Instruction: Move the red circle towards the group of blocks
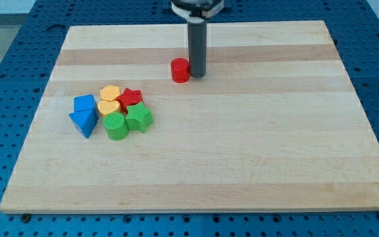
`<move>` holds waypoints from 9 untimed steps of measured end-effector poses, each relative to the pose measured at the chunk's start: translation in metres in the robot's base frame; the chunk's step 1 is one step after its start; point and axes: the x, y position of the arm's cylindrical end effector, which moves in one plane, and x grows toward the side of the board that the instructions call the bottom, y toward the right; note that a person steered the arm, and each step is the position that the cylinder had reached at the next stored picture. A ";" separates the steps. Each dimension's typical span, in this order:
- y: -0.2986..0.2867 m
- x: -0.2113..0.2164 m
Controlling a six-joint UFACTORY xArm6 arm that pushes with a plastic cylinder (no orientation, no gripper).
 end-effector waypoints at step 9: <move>-0.042 -0.036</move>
